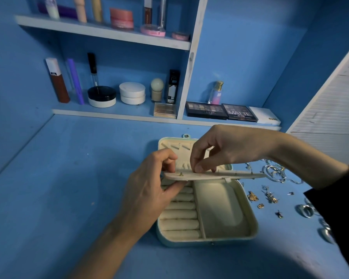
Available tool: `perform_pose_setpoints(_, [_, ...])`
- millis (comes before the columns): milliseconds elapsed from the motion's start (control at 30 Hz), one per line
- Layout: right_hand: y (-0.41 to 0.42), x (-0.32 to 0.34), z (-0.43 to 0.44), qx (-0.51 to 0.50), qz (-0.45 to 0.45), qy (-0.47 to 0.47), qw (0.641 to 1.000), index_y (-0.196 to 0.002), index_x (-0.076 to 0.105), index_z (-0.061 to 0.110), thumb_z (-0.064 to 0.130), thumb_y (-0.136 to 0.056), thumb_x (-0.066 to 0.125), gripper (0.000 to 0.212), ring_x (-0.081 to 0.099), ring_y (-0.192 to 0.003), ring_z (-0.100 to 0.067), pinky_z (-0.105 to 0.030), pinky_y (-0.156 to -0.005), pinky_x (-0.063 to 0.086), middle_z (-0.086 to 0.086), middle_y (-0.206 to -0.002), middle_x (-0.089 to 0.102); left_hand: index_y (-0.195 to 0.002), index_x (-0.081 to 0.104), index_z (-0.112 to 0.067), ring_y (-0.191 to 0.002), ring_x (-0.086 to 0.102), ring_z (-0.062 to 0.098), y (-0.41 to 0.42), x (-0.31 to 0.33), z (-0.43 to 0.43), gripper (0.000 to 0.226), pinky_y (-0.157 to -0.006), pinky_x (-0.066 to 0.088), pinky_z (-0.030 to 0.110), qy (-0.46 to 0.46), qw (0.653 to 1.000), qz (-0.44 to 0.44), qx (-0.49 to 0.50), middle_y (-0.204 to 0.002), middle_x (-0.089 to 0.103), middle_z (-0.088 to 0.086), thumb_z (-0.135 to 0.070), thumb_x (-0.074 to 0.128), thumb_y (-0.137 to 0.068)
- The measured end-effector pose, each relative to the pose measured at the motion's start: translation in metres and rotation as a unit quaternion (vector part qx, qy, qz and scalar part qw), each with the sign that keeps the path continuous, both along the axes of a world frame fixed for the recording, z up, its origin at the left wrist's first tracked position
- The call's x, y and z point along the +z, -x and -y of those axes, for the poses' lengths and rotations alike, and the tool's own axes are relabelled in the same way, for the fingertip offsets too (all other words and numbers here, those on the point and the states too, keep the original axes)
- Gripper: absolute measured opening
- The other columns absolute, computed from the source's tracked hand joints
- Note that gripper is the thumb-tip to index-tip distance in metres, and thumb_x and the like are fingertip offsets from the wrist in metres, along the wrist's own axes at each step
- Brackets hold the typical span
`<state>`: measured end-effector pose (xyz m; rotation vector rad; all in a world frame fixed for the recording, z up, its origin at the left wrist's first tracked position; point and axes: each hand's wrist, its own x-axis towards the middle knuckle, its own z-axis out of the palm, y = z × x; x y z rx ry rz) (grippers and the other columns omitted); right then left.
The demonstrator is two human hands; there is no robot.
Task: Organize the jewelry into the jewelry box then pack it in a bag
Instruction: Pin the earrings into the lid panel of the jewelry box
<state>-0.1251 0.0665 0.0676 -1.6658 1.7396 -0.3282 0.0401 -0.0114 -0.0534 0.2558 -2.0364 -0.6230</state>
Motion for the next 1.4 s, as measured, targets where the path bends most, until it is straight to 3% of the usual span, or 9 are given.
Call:
perform_pose_setpoints(267, [0.000,0.002,0.001,0.011,0.003,0.002,1.000,-0.082,0.069,0.013,0.002,-0.084,0.066,0.011,0.061,-0.064,-0.009,-0.015,-0.062,0.046,-0.001,-0.077,0.069,-0.109,0.040,-0.022,-0.077,0.053,0.006,0.000,0.001,0.000,0.041,-0.069,0.049,0.028,0.000,1.000,-0.005,-0.003,-0.082,0.051,-0.008,-0.034,0.062,-0.077])
perform_pose_setpoints(500, [-0.006,0.002,0.000,0.000,-0.010,-0.005,1.000,-0.078,0.069,0.015,0.004,-0.084,0.065,0.012,0.057,-0.061,-0.005,-0.011,-0.060,0.042,0.006,-0.071,0.066,-0.111,0.039,-0.022,-0.075,0.055,0.010,0.000,0.000,0.000,0.043,-0.066,0.050,0.033,-0.001,1.000,-0.004,-0.006,-0.081,0.054,-0.004,-0.032,0.062,-0.076])
perform_pose_setpoints(633, [-0.011,0.000,-0.001,-0.032,-0.027,0.006,0.999,-0.074,0.069,0.016,0.004,-0.081,0.066,0.014,0.052,-0.057,0.002,-0.008,-0.057,0.037,0.008,-0.067,0.065,-0.111,0.039,-0.023,-0.076,0.055,0.010,-0.001,-0.002,-0.001,0.043,-0.067,0.049,0.033,-0.008,1.000,-0.009,-0.008,-0.086,0.050,-0.011,-0.030,0.062,-0.075])
perform_pose_setpoints(800, [-0.020,0.002,-0.001,-0.065,-0.070,-0.004,0.995,-0.070,0.070,0.018,0.007,-0.080,0.064,0.016,0.052,-0.058,0.000,-0.012,-0.057,0.040,-0.001,-0.071,0.068,-0.113,0.038,-0.023,-0.077,0.056,0.009,-0.002,-0.001,-0.002,0.045,-0.068,0.049,0.031,-0.010,1.000,-0.012,-0.012,-0.084,0.053,-0.010,-0.030,0.063,-0.075])
perform_pose_setpoints(1200, [-0.033,0.005,0.000,-0.133,-0.120,-0.040,0.983,-0.075,0.071,0.009,0.019,-0.079,0.065,0.012,0.050,-0.057,-0.009,-0.023,-0.056,0.039,-0.001,-0.062,0.061,-0.116,0.035,-0.023,-0.076,0.056,0.011,-0.003,0.000,-0.003,0.050,-0.065,0.048,0.032,-0.013,1.000,-0.006,-0.016,-0.081,0.057,-0.001,-0.030,0.063,-0.075])
perform_pose_setpoints(1400, [-0.033,0.005,0.000,-0.142,-0.122,-0.061,0.980,-0.084,0.071,0.006,0.023,-0.080,0.066,0.018,0.047,-0.060,-0.012,-0.023,-0.056,0.035,-0.001,-0.063,0.059,-0.116,0.036,-0.023,-0.077,0.056,0.008,-0.003,-0.001,-0.004,0.051,-0.068,0.047,0.020,-0.029,0.999,-0.009,-0.018,-0.081,0.057,-0.004,-0.031,0.064,-0.075])
